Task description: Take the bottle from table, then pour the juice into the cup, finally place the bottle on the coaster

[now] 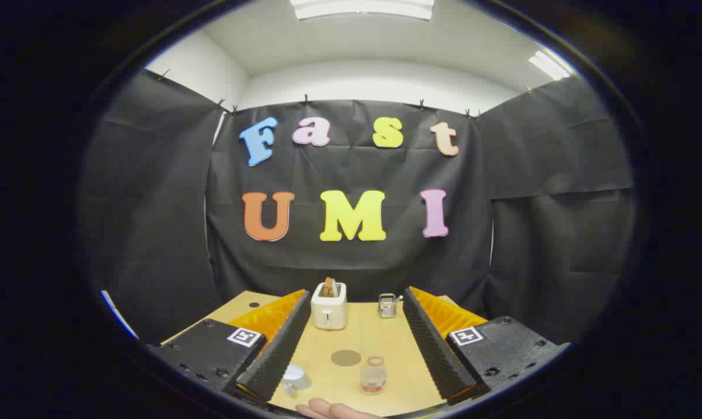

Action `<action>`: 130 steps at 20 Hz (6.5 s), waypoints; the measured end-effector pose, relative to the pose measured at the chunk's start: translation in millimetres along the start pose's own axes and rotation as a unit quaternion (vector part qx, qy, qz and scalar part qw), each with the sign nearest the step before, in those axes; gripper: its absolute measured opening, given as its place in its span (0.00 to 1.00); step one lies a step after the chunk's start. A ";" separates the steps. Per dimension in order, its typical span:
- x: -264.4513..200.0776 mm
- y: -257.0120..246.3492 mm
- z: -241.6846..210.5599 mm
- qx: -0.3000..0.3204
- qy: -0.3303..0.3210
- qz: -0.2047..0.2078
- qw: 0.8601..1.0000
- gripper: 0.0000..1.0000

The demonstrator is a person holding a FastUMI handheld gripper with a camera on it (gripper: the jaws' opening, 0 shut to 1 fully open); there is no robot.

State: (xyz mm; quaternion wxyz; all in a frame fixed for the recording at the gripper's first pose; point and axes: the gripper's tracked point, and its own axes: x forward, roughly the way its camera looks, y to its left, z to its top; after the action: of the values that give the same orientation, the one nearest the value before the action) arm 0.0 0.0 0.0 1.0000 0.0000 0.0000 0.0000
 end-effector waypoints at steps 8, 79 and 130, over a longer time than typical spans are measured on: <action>9.8 -15.7 -15.1 0.000 0.008 -0.014 1.000 1.00; 125.6 -44.8 -326.5 -0.045 0.031 0.004 0.999 0.80; 126.9 22.3 -263.5 -0.745 -0.064 -0.005 0.664 0.80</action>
State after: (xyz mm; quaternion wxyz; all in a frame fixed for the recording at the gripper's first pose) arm 126.9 22.3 -263.5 0.6644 -0.7446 -0.0642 -0.0054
